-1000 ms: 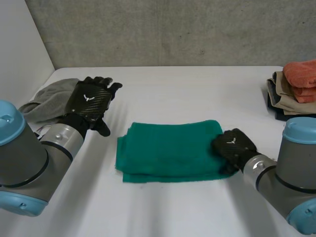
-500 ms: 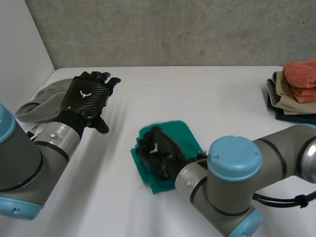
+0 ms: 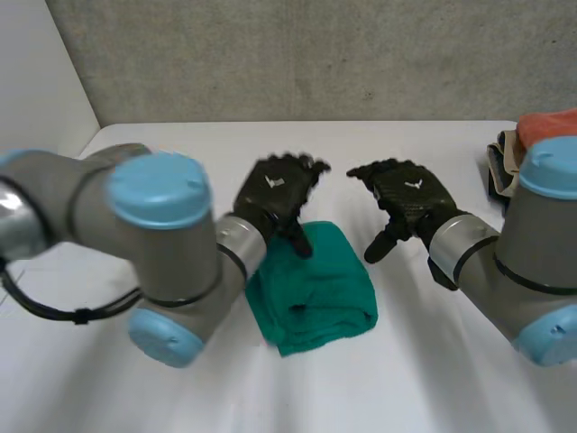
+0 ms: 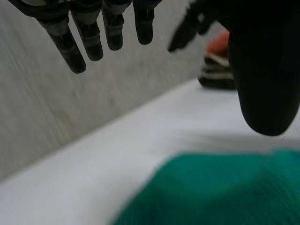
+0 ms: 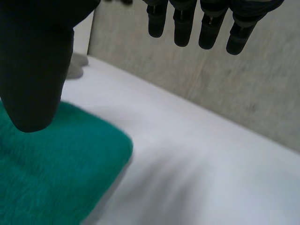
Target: Fold the laundry.
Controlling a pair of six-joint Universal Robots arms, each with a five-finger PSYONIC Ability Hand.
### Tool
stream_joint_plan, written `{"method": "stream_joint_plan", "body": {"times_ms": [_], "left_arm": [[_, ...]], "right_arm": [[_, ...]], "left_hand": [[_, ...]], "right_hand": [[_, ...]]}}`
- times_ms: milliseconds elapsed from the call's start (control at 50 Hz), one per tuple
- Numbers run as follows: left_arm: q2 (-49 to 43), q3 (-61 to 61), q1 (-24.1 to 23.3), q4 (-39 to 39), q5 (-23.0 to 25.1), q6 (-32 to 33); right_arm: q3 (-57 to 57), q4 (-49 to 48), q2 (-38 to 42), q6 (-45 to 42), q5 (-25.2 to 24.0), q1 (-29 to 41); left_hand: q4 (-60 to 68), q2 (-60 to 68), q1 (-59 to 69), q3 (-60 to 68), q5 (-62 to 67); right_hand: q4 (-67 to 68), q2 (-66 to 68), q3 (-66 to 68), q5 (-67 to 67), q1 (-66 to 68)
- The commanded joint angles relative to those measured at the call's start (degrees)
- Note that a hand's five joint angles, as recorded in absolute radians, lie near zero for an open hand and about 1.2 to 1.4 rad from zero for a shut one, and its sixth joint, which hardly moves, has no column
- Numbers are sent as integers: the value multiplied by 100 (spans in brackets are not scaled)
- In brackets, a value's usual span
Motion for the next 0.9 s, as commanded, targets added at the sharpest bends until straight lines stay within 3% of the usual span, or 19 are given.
{"method": "stream_joint_plan", "body": {"times_ms": [20,100,280,460,520,620,780,820,900], "left_arm": [[-739,297,-126,-622,-1075,-165],[-783,78,-152,-754,-1427,-86],[-678,-372,-108,-868,-1463,-7],[33,-301,-117,-842,-1428,169],[341,-170,-64,-789,-1279,345],[579,85,243,-754,-410,591],[913,533,700,-859,2260,583],[922,569,779,-903,2579,574],[878,613,859,-1000,2712,574]], "right_arm": [[-840,810,1032,-75,-490,54],[-1148,1224,1515,-128,-790,62],[-1352,1383,1834,-997,-502,71],[-1151,1191,1194,-1727,149,370],[-817,901,912,-1754,167,414],[411,-90,78,-2025,158,738],[1881,-1321,-100,-2334,158,1204],[2031,-1577,-91,-2334,158,1249],[2146,-2105,119,-2343,211,1328]], "left_hand": [[-34,-66,36,-91,-166],[-34,-66,36,-91,-166],[-17,-49,53,-74,-149],[-135,-167,-65,-192,-267],[-152,-184,-82,-209,-284],[-152,-184,-82,-209,-284],[-85,-117,-15,-141,-217],[-85,-117,-15,-141,-217],[-85,-117,-15,-141,-217]], "right_hand": [[-210,-239,-188,-256,-286],[-210,-239,-188,-256,-286],[-210,-239,-188,-256,-286],[-210,-239,-188,-256,-286],[-210,-239,-188,-256,-286],[-210,-239,-188,-256,-286],[-210,-239,-188,-256,-286],[-210,-239,-188,-256,-286],[-210,-239,-188,-256,-286]]}}
